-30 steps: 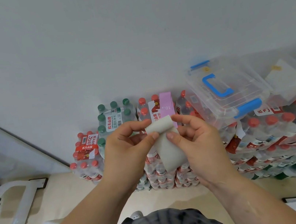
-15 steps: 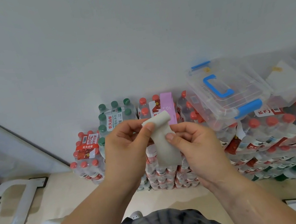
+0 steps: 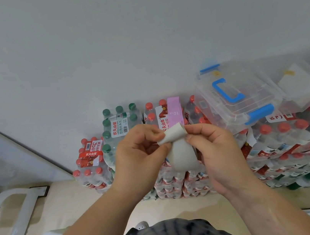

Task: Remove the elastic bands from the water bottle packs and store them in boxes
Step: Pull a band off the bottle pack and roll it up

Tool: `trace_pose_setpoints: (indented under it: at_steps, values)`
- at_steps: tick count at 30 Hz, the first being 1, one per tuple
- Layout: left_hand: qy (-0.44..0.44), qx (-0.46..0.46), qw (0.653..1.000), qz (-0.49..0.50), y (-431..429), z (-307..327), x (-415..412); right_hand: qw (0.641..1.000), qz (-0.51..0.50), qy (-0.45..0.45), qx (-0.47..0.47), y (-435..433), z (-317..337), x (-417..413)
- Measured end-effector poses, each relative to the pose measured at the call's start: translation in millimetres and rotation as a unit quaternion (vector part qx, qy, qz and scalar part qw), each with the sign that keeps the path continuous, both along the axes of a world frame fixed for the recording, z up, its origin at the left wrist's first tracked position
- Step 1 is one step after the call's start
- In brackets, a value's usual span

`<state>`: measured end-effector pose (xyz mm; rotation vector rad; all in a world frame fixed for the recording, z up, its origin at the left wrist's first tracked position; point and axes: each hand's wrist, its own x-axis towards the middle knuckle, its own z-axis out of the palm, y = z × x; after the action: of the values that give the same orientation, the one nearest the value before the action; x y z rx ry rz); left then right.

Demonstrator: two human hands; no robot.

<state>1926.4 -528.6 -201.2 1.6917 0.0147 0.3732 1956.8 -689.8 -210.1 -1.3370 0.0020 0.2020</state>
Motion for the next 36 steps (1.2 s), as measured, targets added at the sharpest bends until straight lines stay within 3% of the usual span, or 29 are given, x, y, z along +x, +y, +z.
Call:
trace_pose_setpoints:
  at_steps: [4,6,8,12,17,36]
  values:
    - [-0.07,0.133,0.989,0.013,2,-1,2,1.0,0.007,0.005,0.017,1,5,0]
    - [-0.09,0.155,0.984,-0.005,1,-2,1,1.0,-0.004,-0.014,-0.006,0,4,0]
    - [-0.075,0.123,0.989,-0.022,1,-1,-1,1.0,-0.01,-0.019,-0.021,-2,4,2]
    - [0.062,-0.063,0.996,-0.029,3,5,-4,1.0,-0.013,-0.01,-0.003,-6,5,4]
    - [0.126,-0.147,0.98,-0.052,3,10,-4,1.0,-0.005,-0.004,0.02,-6,7,5]
    - [0.067,-0.076,0.994,0.03,5,1,4,0.998,0.055,-0.006,-0.017,-13,-2,14]
